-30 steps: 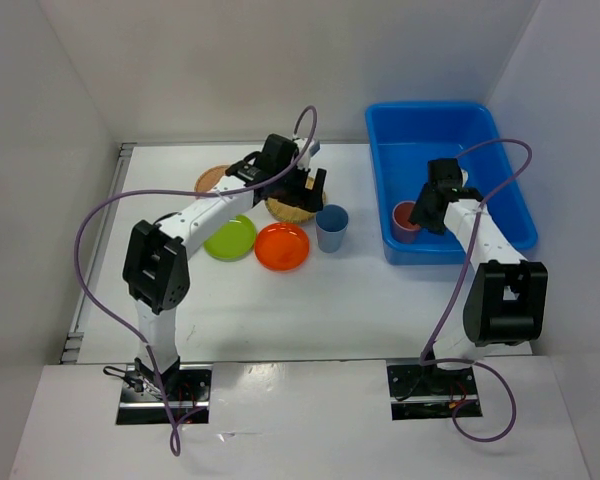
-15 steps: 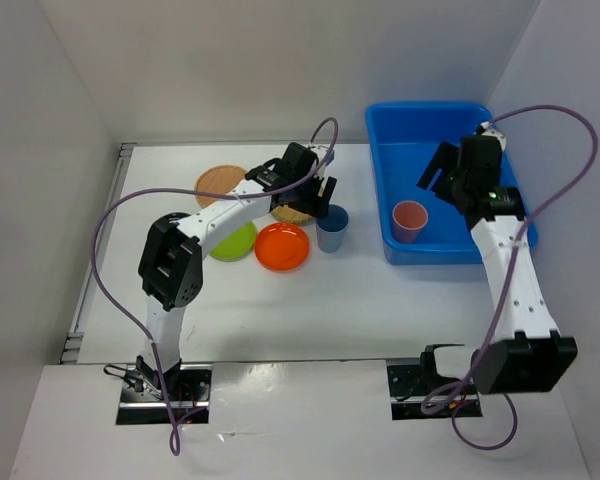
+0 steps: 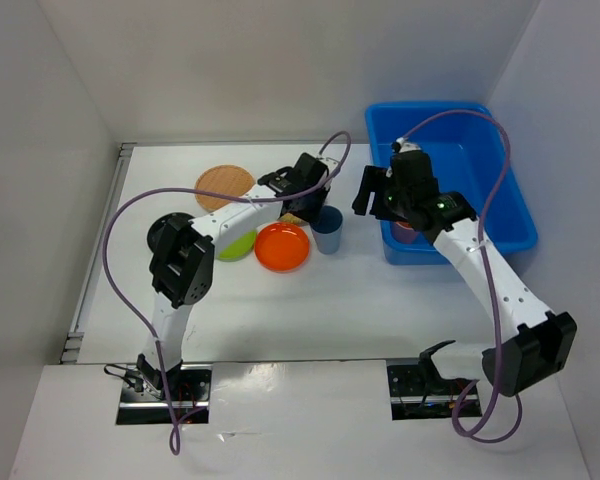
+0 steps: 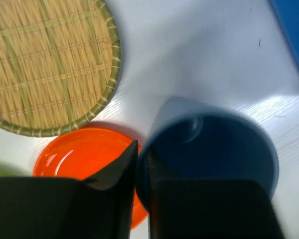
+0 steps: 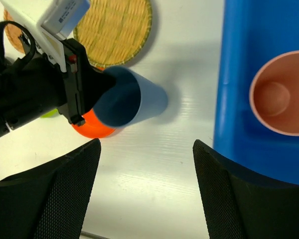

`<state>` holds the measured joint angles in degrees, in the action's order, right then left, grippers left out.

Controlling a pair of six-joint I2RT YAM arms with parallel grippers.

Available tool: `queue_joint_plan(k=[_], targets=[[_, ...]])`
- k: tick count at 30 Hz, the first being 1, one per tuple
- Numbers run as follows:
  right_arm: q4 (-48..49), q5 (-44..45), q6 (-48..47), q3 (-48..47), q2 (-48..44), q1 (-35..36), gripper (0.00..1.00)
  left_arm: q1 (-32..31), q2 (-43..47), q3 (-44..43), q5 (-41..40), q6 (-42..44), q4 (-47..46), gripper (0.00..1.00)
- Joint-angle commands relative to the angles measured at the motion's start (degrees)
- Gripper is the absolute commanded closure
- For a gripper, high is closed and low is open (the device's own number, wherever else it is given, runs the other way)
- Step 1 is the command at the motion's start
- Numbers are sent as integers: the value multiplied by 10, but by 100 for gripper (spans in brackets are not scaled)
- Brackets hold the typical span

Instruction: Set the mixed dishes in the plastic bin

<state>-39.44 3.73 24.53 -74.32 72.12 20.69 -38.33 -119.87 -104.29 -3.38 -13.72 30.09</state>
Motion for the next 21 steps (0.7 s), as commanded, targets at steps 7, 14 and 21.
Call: queue_joint_plan(k=[7, 14, 21], targets=[[58, 28, 26, 23, 27, 43, 27, -4, 33, -27, -13, -14, 11, 100], [69, 45, 37, 18, 72, 73, 27, -20, 58, -38, -24, -14, 25, 100], [74, 66, 44, 23, 86, 84, 30, -25, 89, -37, -35, -14, 32, 100]])
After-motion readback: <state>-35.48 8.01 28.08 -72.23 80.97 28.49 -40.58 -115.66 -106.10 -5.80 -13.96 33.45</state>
